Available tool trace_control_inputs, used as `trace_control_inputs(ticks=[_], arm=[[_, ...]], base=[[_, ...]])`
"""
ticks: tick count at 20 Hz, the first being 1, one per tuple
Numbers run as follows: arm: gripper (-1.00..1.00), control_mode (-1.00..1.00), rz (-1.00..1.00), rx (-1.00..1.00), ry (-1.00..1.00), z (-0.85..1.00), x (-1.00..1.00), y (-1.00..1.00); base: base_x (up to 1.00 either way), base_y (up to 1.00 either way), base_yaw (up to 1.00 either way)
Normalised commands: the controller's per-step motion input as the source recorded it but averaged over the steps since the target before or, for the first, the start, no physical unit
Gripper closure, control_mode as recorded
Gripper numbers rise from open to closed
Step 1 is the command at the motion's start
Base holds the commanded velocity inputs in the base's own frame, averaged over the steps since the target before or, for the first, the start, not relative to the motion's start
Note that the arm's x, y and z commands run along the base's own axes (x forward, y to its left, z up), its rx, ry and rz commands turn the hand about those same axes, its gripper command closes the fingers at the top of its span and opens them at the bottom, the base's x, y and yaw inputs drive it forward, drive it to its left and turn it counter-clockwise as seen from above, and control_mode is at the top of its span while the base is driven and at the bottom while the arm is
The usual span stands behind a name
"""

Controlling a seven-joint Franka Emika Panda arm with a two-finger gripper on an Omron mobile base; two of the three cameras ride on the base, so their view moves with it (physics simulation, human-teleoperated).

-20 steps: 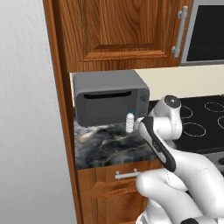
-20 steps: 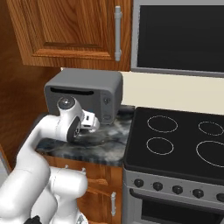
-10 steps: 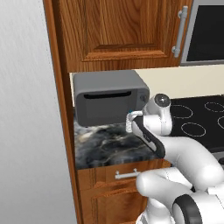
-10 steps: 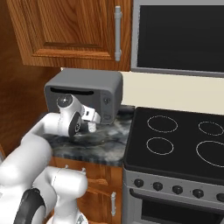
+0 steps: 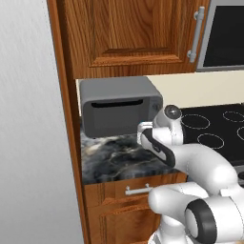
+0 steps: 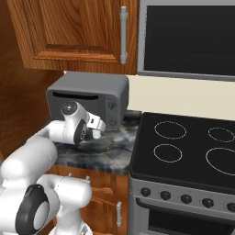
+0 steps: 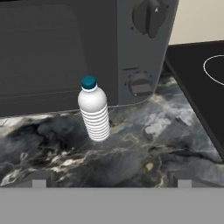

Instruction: Take the bottled waters from the counter and place them in the freezer to freeze. Close the freezer door after placing the bottles.

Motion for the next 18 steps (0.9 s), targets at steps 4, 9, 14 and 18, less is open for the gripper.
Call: trace_control_inputs(ticks=[4,9,14,18], arm=[[-1.00,-1.00,0.00,0.00,0.00,0.00,0.11,0.00],[-1.00,-1.00,0.00,0.00,0.03,0.00,0.09,0.02],[-1.00,-1.00,0.06,0.00,0.02,0.00,0.08,0.15],[-1.00,-1.00,0.05,0.00,0.00,0.00,0.08,0.01]], base=[[0.00,0.00,0.00],[0.00,0.00,0.00],[0.00,0.00,0.00],[0.00,0.00,0.00]])
